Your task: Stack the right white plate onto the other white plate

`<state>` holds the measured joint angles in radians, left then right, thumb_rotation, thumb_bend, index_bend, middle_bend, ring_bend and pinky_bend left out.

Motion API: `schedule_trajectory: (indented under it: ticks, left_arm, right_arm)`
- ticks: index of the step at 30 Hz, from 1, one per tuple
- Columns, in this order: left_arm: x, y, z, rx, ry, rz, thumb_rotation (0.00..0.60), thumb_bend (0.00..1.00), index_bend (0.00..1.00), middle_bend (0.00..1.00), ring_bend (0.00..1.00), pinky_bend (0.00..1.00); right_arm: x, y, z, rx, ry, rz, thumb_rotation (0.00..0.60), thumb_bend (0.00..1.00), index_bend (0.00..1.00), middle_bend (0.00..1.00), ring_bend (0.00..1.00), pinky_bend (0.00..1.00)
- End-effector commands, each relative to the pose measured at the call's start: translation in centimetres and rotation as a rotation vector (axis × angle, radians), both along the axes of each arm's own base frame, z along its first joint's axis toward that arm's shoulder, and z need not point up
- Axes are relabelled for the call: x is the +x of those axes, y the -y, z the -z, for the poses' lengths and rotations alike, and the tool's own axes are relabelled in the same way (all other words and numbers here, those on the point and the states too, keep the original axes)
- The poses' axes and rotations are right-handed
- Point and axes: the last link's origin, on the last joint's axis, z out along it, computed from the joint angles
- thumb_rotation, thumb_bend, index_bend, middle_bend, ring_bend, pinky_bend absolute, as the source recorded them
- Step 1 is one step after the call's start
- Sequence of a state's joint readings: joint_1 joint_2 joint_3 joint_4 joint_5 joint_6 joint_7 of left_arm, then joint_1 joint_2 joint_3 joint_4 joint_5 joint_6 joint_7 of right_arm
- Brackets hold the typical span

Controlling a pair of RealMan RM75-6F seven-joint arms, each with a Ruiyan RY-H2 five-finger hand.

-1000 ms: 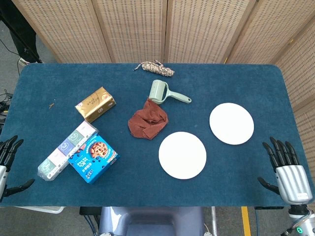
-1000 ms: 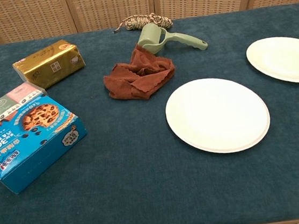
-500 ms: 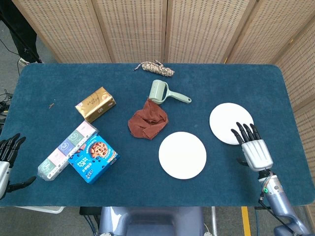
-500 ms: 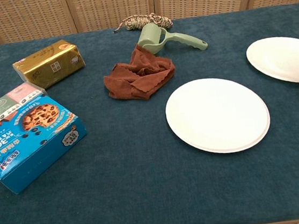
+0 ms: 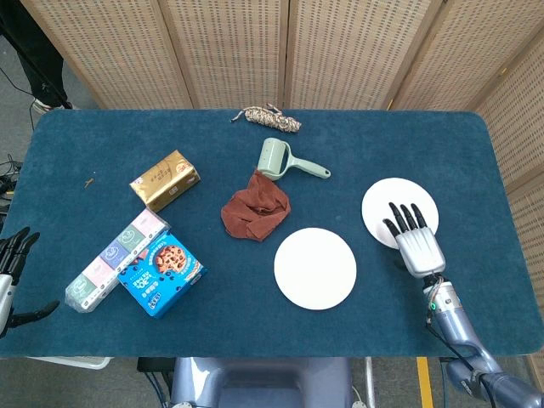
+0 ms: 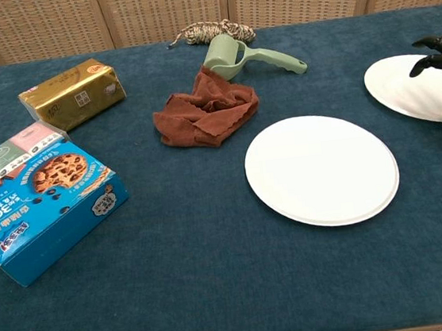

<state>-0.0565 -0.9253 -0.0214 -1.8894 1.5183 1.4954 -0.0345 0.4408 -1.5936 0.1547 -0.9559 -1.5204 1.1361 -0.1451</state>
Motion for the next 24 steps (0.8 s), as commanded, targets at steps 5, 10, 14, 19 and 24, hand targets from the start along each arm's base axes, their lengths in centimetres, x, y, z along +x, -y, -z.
schedule_trajectory:
  ticks: [5,10,14,19,24]
  left_arm:
    - [0.0,0.0,-0.1,-0.002,0.005,-0.002,0.6,0.0,0.0,0.0,0.0,0.0]
    - [-0.1,-0.1,-0.1,0.0,0.007,-0.004,0.6,0.0,0.0,0.0,0.0,0.0]
    - [-0.1,-0.1,-0.2,0.0,0.009,-0.004,0.6,0.0,0.0,0.0,0.0,0.0]
    - [-0.1,0.0,-0.2,-0.001,0.01,-0.003,0.6,0.0,0.0,0.0,0.0,0.0]
    - [0.0,0.1,-0.2,0.002,0.013,0.0,0.6,0.0,0.0,0.0,0.0,0.0]
  right_arm:
    - [-0.8,1.5,1.0,-0.005,-0.054,0.033,0.6,0.0,0.2,0.0,0.0,0.0]
    - [-1.0,2.0,1.1,-0.019,-0.061,0.045,0.6,0.0,0.22,0.0,0.0,0.0]
    - [-1.0,2.5,1.3,-0.027,-0.064,0.053,0.6,0.0,0.23,0.0,0.0,0.0]
    - [-1.0,2.9,1.7,-0.034,-0.081,0.049,0.6,0.0,0.27,0.0,0.0,0.0]
    - [-1.0,3.0,2.0,-0.049,-0.092,0.04,0.6,0.12,0.36,0.0,0.0,0.0]
